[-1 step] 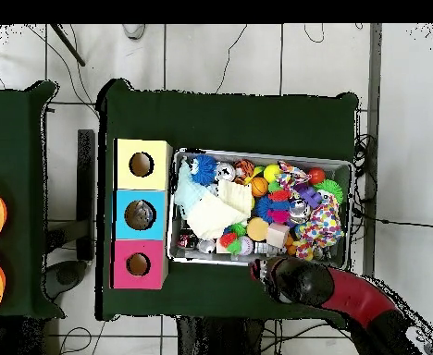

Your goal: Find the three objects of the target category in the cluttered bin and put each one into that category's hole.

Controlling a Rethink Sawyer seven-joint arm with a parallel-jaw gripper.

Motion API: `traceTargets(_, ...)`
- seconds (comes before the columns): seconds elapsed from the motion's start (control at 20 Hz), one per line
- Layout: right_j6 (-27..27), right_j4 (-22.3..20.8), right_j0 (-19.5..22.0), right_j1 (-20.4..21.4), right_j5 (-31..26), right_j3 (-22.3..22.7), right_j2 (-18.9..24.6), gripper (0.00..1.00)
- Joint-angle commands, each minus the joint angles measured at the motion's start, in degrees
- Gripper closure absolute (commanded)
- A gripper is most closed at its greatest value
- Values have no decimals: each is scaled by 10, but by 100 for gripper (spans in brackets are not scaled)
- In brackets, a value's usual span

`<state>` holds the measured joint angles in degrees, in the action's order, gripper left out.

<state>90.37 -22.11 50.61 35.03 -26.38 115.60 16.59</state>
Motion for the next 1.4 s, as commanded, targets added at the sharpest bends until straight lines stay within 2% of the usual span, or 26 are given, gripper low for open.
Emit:
traceTargets(0.05, -31, -41, 1, -33, 31, -101, 51, 0)
traceTargets(0.3, 31, -22, -26, 85, 22, -11, 23, 0)
traceTargets(0.5, 44, 1, -40, 163, -6, 36, 14, 0)
traceTargets(0.65, 47, 13, -49, 198, -21, 53, 10, 0)
traceTargets(0.8, 40, 19, -49, 211, -30, 52, 13, 0)
traceTargets(0.9, 28, 17, -44, 205, -29, 42, 19, 0)
traceTargets(1.15, -14, -8, -21, 109, -26, -38, 36, 0)
traceTargets(1.4, -35, -27, -4, 50, -7, -77, 46, 0)
